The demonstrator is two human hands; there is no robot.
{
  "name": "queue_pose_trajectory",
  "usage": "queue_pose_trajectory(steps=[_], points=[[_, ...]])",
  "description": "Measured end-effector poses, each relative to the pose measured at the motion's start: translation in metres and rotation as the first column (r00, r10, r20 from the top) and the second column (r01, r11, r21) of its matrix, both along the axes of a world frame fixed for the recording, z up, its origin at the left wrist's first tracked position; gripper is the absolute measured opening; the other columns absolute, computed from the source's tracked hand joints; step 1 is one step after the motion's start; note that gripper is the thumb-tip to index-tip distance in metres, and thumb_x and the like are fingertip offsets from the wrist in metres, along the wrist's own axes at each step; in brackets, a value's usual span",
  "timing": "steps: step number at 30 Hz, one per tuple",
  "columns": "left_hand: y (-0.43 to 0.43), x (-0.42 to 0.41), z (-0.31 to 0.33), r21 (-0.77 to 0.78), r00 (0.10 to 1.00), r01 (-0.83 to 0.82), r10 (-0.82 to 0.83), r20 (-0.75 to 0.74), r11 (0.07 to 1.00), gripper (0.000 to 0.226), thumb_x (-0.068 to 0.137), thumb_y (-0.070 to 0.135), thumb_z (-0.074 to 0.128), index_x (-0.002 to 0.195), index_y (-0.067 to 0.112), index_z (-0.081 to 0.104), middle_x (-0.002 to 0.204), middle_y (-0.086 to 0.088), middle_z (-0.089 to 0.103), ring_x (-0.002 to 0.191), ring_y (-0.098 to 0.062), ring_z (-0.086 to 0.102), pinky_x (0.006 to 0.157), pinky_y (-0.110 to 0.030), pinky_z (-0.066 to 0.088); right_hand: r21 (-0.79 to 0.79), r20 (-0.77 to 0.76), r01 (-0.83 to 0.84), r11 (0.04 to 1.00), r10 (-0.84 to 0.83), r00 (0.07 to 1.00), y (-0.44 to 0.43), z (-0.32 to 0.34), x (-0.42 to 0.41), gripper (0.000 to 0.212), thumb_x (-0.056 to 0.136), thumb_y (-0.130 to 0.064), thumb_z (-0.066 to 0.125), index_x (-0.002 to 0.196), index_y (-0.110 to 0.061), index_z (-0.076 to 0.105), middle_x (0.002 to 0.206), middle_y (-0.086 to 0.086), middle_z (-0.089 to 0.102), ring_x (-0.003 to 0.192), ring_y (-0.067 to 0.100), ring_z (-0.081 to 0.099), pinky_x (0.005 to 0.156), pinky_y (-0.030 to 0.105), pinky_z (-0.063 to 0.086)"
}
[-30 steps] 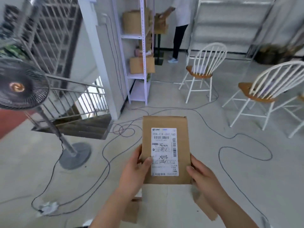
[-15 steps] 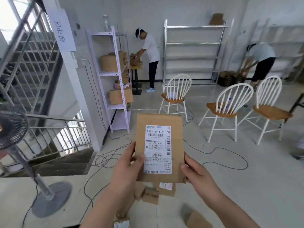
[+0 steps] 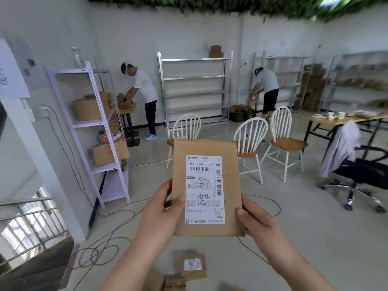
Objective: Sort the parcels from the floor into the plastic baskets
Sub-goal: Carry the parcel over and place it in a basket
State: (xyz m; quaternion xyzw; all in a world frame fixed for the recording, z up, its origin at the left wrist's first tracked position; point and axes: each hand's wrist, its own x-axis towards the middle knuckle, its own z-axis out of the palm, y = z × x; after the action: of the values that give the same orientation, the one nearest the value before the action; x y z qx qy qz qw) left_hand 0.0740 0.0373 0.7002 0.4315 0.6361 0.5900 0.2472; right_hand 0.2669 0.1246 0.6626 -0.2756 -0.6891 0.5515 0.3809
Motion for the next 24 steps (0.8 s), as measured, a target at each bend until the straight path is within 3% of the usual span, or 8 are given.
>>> queue_pose_trajectory(steps=[2,5,9,13,16,18,20,24], points=[[0.009,-0.010,0.007,0.015,0.997,0.076,-0.076,-0.027,0.997,0.035,0.092,0.017,0.057,0.112,0.045,0.056,0.097,0.035,0.065,0.087,0.011,0.063,0.073,-0.015,0.051,-0.004,-0.008,0.091,0.996,-0.091,0.996,-0.004,0.003,-0.003,0.048,0.101,-0.012,0.038,0.123,-0.051,0.054,0.116,-0.021,0.066,0.101,-0.004,0.060,0.078,0.015,0.051],[0.018,-0.017,0.023,0.014,0.978,0.197,-0.195,-0.072,0.980,0.037,0.092,0.017,0.056,0.099,0.053,0.052,0.087,0.043,0.062,0.081,0.018,0.059,0.057,-0.001,0.042,-0.002,0.003,0.211,0.977,-0.211,0.977,-0.015,0.009,-0.006,0.045,0.101,-0.014,0.037,0.124,-0.049,0.054,0.114,-0.015,0.067,0.102,0.010,0.060,0.092,0.042,0.048],[0.031,-0.020,0.030,0.017,0.933,0.354,-0.352,-0.076,0.935,0.036,0.092,0.014,0.055,0.100,0.048,0.057,0.094,0.032,0.067,0.083,0.008,0.065,0.063,-0.009,0.049,-0.048,-0.045,0.362,0.931,-0.364,0.930,-0.037,0.015,-0.004,0.051,0.101,-0.012,0.038,0.115,-0.057,0.057,0.112,-0.018,0.068,0.104,0.006,0.062,0.101,0.044,0.041],[0.035,-0.005,0.026,0.014,0.852,0.522,-0.520,-0.068,0.853,0.033,0.092,0.016,0.055,0.105,0.047,0.057,0.099,0.030,0.067,0.087,0.008,0.065,0.062,-0.009,0.049,-0.087,-0.086,0.516,0.852,-0.522,0.848,-0.070,0.014,0.013,0.045,0.100,-0.012,0.039,0.123,-0.047,0.056,0.117,0.003,0.066,0.119,0.041,0.044,0.104,0.062,0.031],[0.033,0.017,0.023,0.010,0.764,0.644,-0.643,-0.058,0.765,0.033,0.093,0.018,0.055,0.106,0.048,0.056,0.098,0.032,0.067,0.086,0.010,0.064,0.060,-0.005,0.047,-0.065,-0.084,0.607,0.792,-0.610,0.788,-0.104,0.019,0.031,0.045,0.100,-0.010,0.038,0.130,-0.041,0.052,0.115,-0.004,0.068,0.114,0.035,0.051,0.101,0.056,0.035],[0.027,0.036,0.021,0.007,0.701,0.713,-0.711,-0.053,0.701,0.032,0.093,0.020,0.054,0.108,0.048,0.056,0.098,0.032,0.067,0.087,0.010,0.063,0.061,-0.006,0.048,-0.070,-0.073,0.674,0.735,-0.678,0.731,-0.125,0.020,0.045,0.046,0.100,-0.008,0.037,0.134,-0.036,0.048,0.112,-0.016,0.069,0.105,0.013,0.063,0.097,0.038,0.046],[0.021,0.056,0.019,0.009,0.634,0.773,-0.772,-0.050,0.634,0.032,0.093,0.021,0.054,0.107,0.050,0.055,0.099,0.032,0.066,0.088,0.011,0.063,0.061,-0.008,0.049,-0.076,-0.065,0.734,0.675,-0.738,0.672,-0.147,0.018,0.060,0.046,0.100,-0.006,0.037,0.135,-0.034,0.047,0.112,-0.020,0.068,0.106,0.000,0.062,0.094,0.025,0.047],[0.002,0.103,0.014,0.026,0.511,0.860,-0.858,-0.046,0.510,0.034,0.093,0.021,0.054,0.108,0.052,0.052,0.099,0.035,0.064,0.088,0.014,0.061,0.059,-0.005,0.047,-0.068,-0.047,0.832,0.551,-0.835,0.549,-0.190,0.013,0.095,0.046,0.100,-0.009,0.038,0.131,-0.041,0.050,0.116,-0.017,0.067,0.112,0.002,0.060,0.097,0.033,0.046]])
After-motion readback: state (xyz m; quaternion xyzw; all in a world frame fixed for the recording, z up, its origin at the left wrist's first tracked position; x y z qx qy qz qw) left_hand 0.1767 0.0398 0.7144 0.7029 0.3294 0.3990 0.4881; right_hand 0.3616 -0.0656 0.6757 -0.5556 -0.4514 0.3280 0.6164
